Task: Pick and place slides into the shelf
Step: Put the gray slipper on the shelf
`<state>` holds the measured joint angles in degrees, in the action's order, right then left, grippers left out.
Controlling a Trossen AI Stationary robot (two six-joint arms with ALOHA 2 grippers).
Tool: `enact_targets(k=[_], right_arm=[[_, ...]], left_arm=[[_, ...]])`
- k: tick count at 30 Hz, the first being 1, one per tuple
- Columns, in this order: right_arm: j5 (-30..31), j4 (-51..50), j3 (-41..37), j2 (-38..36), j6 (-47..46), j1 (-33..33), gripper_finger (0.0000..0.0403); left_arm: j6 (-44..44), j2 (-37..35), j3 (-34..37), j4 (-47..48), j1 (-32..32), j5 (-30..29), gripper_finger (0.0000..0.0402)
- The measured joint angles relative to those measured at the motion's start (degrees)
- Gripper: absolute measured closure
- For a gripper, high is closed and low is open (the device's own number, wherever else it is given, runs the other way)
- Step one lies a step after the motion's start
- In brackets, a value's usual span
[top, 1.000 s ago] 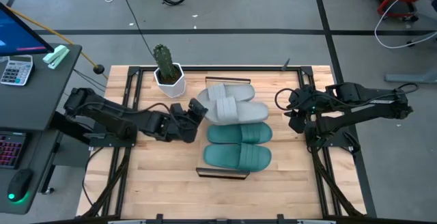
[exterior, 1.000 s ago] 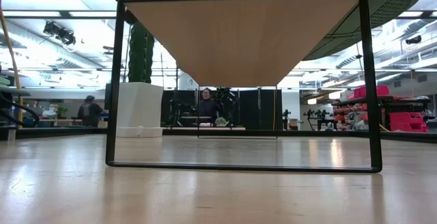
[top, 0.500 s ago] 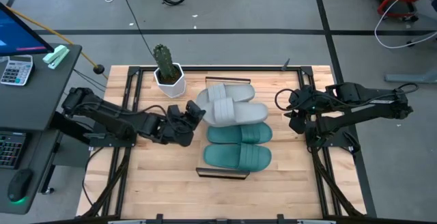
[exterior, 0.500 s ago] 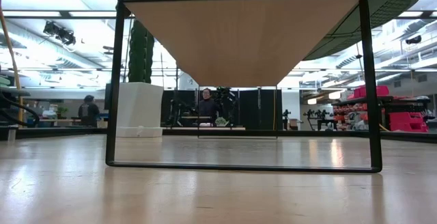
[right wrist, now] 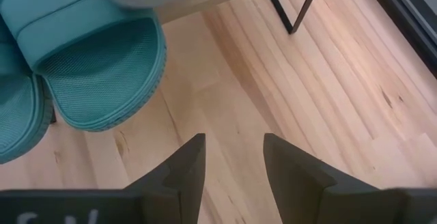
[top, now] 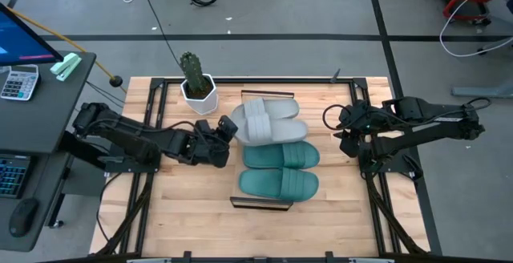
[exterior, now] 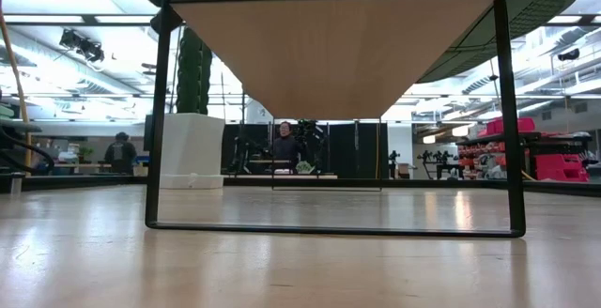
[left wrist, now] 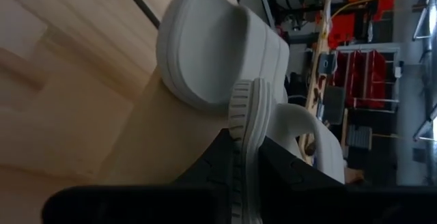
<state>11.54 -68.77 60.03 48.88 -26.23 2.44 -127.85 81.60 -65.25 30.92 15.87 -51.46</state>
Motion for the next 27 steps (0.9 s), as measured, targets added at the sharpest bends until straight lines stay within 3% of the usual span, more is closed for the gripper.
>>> enact_targets(k=[27], right_arm=[[-0.8,0.0,0.0,0.0,-1.2,0.0,0.0247]], left_arm=[[1.0,0.0,0.0,6.3,-3.4,0.8,0.0359]])
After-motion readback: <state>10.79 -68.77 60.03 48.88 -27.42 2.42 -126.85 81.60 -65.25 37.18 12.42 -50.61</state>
